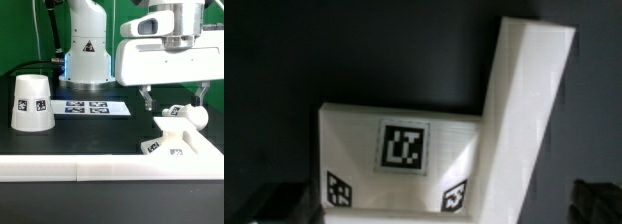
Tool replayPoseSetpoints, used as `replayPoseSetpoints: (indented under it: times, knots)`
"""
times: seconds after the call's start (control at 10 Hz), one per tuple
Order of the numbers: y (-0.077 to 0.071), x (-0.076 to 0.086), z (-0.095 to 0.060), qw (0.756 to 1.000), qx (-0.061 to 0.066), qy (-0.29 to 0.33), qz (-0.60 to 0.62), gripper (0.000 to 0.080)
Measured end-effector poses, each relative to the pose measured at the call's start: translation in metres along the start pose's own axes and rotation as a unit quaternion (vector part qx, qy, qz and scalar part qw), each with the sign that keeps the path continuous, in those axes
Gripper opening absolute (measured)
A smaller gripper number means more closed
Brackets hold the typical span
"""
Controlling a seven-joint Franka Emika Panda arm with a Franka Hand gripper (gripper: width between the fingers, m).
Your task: Assemble lamp
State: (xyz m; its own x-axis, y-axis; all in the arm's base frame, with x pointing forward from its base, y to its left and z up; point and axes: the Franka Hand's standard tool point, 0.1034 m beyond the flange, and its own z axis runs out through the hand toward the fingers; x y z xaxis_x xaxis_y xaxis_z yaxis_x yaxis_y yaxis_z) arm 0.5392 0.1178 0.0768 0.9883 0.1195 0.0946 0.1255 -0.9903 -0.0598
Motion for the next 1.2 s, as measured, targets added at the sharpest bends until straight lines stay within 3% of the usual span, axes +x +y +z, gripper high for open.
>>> replayPoseSetpoints:
  times: [0.2,0.3,0.8,0.9,1.2]
  knots:
    - [-0.028,-0.026,-0.007,0.998,-0.005,0.006,-0.061,0.0699]
    - [-0.034,-0.030,-0.005,0.994,-0.005,-0.001,-0.112,0.0699]
    - [-0.033,-0.030,-0.004,0.993,-0.005,-0.007,-0.119,0.0699]
    - [-0.043,-0.030,-0.004,0.984,-0.007,0.005,-0.179,0.0699]
    - [-0.069,-0.037,0.002,0.979,0.003,0.007,-0.205,0.0699]
